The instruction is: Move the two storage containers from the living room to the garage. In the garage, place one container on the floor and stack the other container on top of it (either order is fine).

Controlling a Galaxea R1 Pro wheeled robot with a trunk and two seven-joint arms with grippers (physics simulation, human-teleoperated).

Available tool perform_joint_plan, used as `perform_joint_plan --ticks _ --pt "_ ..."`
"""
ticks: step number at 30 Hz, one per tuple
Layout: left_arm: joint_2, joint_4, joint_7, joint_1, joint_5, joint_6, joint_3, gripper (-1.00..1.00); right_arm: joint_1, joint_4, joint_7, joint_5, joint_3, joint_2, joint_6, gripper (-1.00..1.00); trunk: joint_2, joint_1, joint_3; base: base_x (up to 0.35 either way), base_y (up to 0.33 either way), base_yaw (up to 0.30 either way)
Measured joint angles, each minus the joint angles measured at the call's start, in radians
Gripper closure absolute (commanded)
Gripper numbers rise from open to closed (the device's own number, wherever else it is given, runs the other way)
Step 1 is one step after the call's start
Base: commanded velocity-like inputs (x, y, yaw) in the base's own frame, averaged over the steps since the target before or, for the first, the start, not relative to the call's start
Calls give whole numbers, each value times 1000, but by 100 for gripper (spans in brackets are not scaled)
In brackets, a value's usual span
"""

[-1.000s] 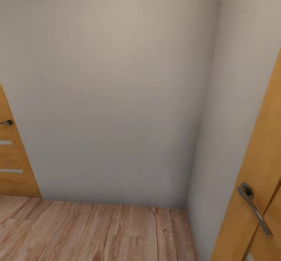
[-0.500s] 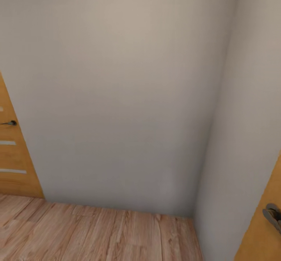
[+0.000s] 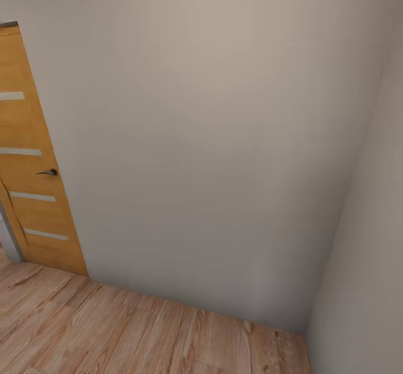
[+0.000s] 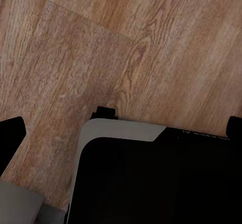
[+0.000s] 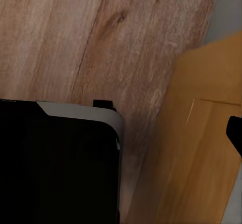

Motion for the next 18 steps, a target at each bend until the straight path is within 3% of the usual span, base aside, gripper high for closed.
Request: perform_joint_plan --ticks 18 --pt "0 0 0 0 0 -1 0 -100 0 0 7 -2 -3 2 9 -100 0 0 0 160 0 268"
